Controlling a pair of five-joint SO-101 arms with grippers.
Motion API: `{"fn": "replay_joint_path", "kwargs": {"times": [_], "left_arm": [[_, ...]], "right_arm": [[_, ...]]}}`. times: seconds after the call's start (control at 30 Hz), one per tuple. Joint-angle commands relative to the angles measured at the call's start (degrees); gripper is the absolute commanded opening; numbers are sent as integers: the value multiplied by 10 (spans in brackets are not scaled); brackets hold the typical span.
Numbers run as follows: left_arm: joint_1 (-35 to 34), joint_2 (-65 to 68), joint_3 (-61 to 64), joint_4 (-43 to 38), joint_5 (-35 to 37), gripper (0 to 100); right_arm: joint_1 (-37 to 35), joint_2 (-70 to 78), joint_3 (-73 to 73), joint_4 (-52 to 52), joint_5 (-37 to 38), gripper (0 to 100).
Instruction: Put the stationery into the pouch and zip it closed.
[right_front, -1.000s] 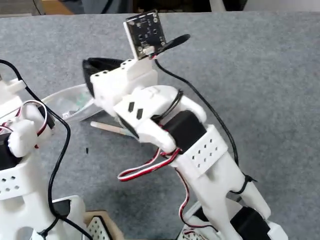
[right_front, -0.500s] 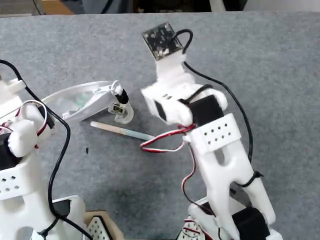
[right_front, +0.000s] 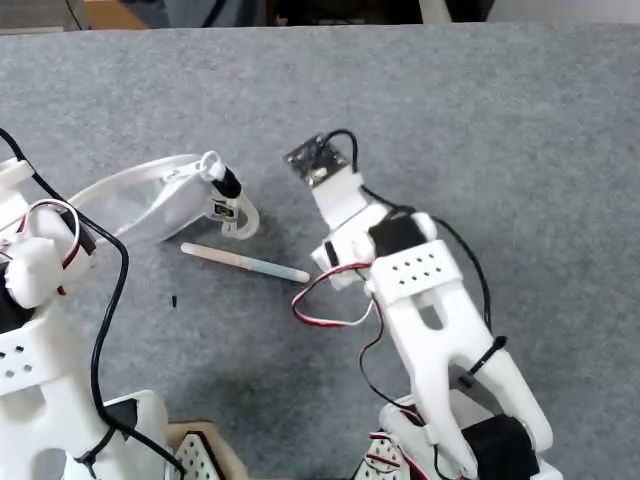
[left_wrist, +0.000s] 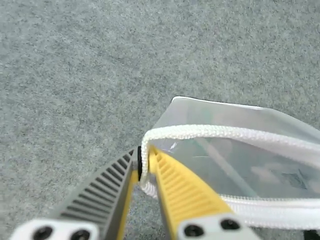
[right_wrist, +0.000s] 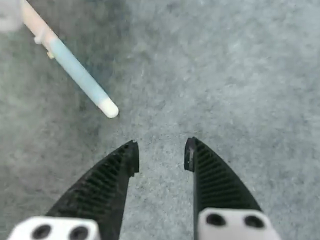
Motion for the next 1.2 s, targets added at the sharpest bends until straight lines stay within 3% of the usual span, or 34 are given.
{"fn": "replay_joint_path", "kwargs": {"times": [0.0,0.2,0.67,0.93,1.17], "left_arm": [[-10,-3,-17,4,-1,29],[-10,-3,-17,4,-1,29],[-10,-3,-17,4,-1,29],[-10,0,-17,4,-1,29],[-10,2,-17,4,-1,29]], "right_arm": [[-41,-12,21,-36,17,162],[-91,28,32,-82,13,162],[-92,311,-129,-92,13,161],[-92,346,-149,-94,18,158],[-92,348,-147,-94,19,79]]}}
